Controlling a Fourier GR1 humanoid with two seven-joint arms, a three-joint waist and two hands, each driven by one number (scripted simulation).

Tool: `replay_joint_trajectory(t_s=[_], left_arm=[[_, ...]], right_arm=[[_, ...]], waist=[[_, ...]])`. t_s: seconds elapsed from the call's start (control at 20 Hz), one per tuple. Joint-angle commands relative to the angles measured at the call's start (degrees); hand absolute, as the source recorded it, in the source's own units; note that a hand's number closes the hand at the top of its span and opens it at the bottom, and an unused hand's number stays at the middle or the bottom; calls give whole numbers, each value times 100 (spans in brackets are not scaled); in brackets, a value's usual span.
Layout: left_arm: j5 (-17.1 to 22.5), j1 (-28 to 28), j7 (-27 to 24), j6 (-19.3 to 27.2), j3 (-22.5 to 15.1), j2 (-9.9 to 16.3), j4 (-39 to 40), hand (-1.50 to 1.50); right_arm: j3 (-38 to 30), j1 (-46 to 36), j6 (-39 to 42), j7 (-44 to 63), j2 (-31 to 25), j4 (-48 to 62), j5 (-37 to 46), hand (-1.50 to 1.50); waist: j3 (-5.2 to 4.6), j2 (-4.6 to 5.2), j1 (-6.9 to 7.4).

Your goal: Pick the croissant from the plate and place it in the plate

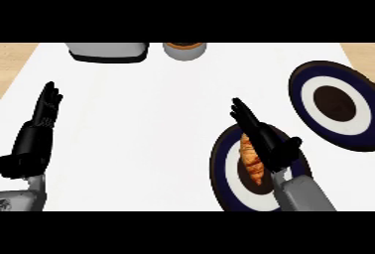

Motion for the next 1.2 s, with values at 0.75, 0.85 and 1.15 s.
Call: replay_joint_trajectory(t_s=[0.75,0.85,1.15], left_arm=[[161,400,1811,66,-511,-688,481,0],[-45,202,2115,315,-718,-921,422,0],[-134,303,2095,364,-702,-941,405,0]], right_arm=[[380,-45,-570,-1312,-1395,-625,1823,-150],[426,-73,184,-2221,-1837,-177,1836,-150],[1130,-790,345,-1298,-2559,-385,3614,-150]], waist=[[124,67,-241],[108,67,-157],[86,28,-112]])
